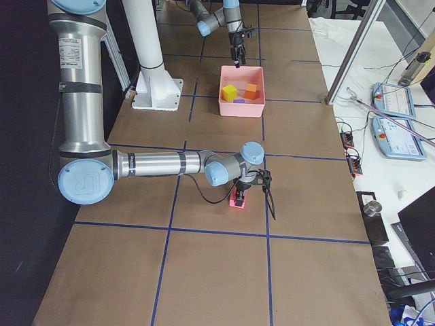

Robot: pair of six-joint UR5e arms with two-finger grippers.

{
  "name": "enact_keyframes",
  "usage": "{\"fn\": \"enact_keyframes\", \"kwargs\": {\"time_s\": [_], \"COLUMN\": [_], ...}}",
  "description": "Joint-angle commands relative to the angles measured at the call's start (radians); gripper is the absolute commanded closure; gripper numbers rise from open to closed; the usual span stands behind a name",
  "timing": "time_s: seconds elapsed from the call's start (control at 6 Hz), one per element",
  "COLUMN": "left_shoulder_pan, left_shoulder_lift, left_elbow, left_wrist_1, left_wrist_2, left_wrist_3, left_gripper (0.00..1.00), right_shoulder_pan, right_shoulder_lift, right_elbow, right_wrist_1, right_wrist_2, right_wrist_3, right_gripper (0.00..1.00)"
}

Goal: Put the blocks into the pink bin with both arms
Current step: 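Release orange cube, withdraw left gripper while right gripper grasps pink cube, then carry the pink cube into the bin with the right gripper and release it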

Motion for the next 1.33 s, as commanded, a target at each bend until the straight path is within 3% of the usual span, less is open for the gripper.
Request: {"fn": "enact_keyframes", "kwargs": {"time_s": [0.0,0.33,0.67,0.83,1.0,1.17], "left_shoulder_pan": [-0.062,-0.123,-0.168,-0.214,-0.282,-0.321], "left_shoulder_lift": [0.101,0.308,0.492,0.554,0.601,0.614], "left_elbow": [-0.084,-0.180,-0.178,-0.172,-0.171,-0.139], "left_wrist_1": [-0.008,-0.035,-0.130,-0.135,-0.152,-0.196], "left_wrist_2": [-0.009,-0.010,-0.015,-0.065,-0.126,-0.175], "left_wrist_3": [0.034,0.248,0.434,0.529,0.594,0.611], "left_gripper": [0.00,0.00,0.00,0.00,0.00,0.00], "right_shoulder_pan": [0.000,-0.009,-0.095,-0.206,-0.335,-0.438], "right_shoulder_lift": [0.002,0.012,0.158,0.290,0.388,0.422], "right_elbow": [0.038,0.266,0.371,0.378,0.376,0.375], "right_wrist_1": [0.000,-0.026,-0.025,-0.025,-0.027,-0.027], "right_wrist_2": [0.007,0.020,0.079,0.051,-0.071,-0.170], "right_wrist_3": [0.003,0.061,0.428,0.625,0.805,0.865], "right_gripper": [1.00,1.00,1.00,1.00,1.00,0.99]}}
